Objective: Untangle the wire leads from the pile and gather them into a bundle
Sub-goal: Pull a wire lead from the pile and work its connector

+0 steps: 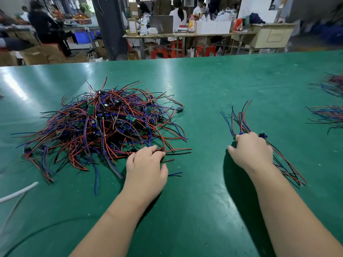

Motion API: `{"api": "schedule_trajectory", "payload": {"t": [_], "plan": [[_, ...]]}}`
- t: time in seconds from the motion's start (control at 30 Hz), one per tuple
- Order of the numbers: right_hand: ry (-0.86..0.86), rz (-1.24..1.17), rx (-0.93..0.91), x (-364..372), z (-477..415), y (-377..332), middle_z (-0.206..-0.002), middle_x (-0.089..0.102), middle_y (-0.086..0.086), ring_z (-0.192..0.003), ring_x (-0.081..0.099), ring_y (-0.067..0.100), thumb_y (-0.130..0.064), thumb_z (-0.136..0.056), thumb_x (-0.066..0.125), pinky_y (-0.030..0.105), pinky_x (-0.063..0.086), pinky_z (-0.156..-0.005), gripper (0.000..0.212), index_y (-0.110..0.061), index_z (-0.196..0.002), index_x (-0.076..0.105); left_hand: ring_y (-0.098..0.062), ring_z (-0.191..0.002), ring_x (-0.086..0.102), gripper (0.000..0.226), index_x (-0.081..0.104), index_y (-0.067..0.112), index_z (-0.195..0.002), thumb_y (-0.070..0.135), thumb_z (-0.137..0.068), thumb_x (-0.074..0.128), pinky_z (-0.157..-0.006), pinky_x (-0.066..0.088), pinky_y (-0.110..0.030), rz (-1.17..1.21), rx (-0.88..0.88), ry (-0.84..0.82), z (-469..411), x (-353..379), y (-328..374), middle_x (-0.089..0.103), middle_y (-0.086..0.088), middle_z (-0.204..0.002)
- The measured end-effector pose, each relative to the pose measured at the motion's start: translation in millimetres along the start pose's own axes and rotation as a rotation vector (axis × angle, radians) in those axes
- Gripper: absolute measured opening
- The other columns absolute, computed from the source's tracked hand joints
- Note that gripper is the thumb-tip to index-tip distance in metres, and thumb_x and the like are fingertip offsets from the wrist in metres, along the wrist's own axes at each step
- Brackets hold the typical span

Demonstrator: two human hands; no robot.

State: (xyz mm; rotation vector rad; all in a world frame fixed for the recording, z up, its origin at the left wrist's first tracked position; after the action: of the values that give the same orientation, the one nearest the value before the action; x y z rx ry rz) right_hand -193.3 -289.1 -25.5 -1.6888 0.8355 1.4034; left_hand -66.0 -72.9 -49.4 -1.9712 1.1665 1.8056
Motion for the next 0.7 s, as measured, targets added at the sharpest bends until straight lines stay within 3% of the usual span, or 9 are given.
{"api": "schedule_trajectory", "payload": {"t": [0.1,0.2,0.33,0.4,0.5,0.57,0.63,0.7], "plan": [[0.086,-0.023,-0.044,-3,6,-6,-0.120,0.052,0.010,-0.115,0.046,0.033,-0.035,-0.088,0.057,0.041,0.034,-0.095,0.029,-0.017,-0.110,0.063,-0.009,-0.131,0.034,0.035,0.052,0.039,-0.129,0.040,-0.095,0.044,-0.110,0.014,-0.033,-0.102,0.012,0.009,-2,1,-2,0.043,0.018,-0.141],[0.165,-0.212,-0.259,-5,16,-22,-0.119,0.055,0.006,-0.113,0.050,0.029,-0.030,-0.089,0.059,0.040,0.035,-0.093,0.032,-0.022,-0.119,0.064,-0.011,-0.116,0.046,0.027,0.057,0.039,-0.119,0.042,-0.095,0.046,-0.098,0.018,-0.032,-0.140,0.009,0.054,-5,-3,-3,0.054,0.017,-0.124],[-0.009,-0.319,-0.625,4,37,-52,-0.121,0.056,-0.004,-0.116,0.047,0.020,-0.036,-0.090,0.060,0.036,0.033,-0.096,0.032,-0.031,-0.122,0.063,-0.013,-0.107,0.049,0.019,0.059,0.040,-0.110,0.042,-0.092,0.053,-0.087,0.019,-0.033,-0.106,-0.029,0.089,-9,-6,-7,0.061,0.014,-0.108],[-0.095,-0.313,-0.713,13,45,-62,-0.124,0.054,-0.007,-0.118,0.044,0.017,-0.039,-0.090,0.059,0.035,0.031,-0.098,0.034,-0.033,-0.124,0.060,-0.014,-0.104,0.047,0.013,0.062,0.039,-0.100,0.043,-0.092,0.053,-0.085,0.018,-0.034,-0.142,-0.041,0.076,-10,-6,-8,0.061,0.013,-0.103],[-0.068,-0.352,-0.696,20,45,-65,-0.121,0.056,-0.006,-0.116,0.046,0.017,-0.031,-0.092,0.057,0.034,0.032,-0.096,0.030,-0.032,-0.122,0.062,-0.015,-0.102,0.046,0.008,0.061,0.036,-0.093,0.039,-0.093,0.054,-0.086,0.018,-0.036,-0.139,-0.044,0.107,-8,-8,-7,0.060,0.013,-0.098],[0.019,-0.411,-0.595,19,39,-61,-0.114,0.060,-0.004,-0.108,0.052,0.018,-0.017,-0.092,0.053,0.032,0.036,-0.093,0.029,-0.027,-0.117,0.065,-0.017,-0.095,0.050,0.006,0.062,0.033,-0.089,0.030,-0.091,0.058,-0.083,0.020,-0.035,-0.022,-0.023,0.225,-5,-14,-2,0.061,0.012,-0.091],[0.041,-0.577,-0.426,15,32,-52,-0.106,0.065,-0.001,-0.090,0.058,0.015,-0.004,-0.090,0.049,0.025,0.041,-0.082,0.032,-0.022,-0.108,0.069,-0.020,-0.086,0.056,0.009,0.065,0.025,-0.089,0.016,-0.088,0.063,-0.081,0.027,-0.037,0.172,0.040,0.391,-2,-25,4,0.063,0.009,-0.086],[-0.069,-0.785,-0.338,13,31,-48,-0.096,0.068,-0.001,-0.065,0.053,0.005,0.000,-0.088,0.053,0.017,0.041,-0.066,0.032,-0.024,-0.099,0.070,-0.019,-0.079,0.057,0.008,0.066,0.012,-0.090,0.007,-0.087,0.062,-0.077,0.040,-0.040,0.346,0.208,0.570,2,-35,9,0.065,0.004,-0.085]]}}
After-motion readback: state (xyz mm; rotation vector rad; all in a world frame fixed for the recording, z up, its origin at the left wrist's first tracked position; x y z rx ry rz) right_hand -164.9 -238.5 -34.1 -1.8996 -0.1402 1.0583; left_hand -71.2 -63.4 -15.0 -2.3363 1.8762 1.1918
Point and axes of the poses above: each hand's wrist, its own z-axis away from the middle knuckle, its own x-axis out of the palm, y = z × x, the point moved 2 cm from there along -z, towards the middle knuckle
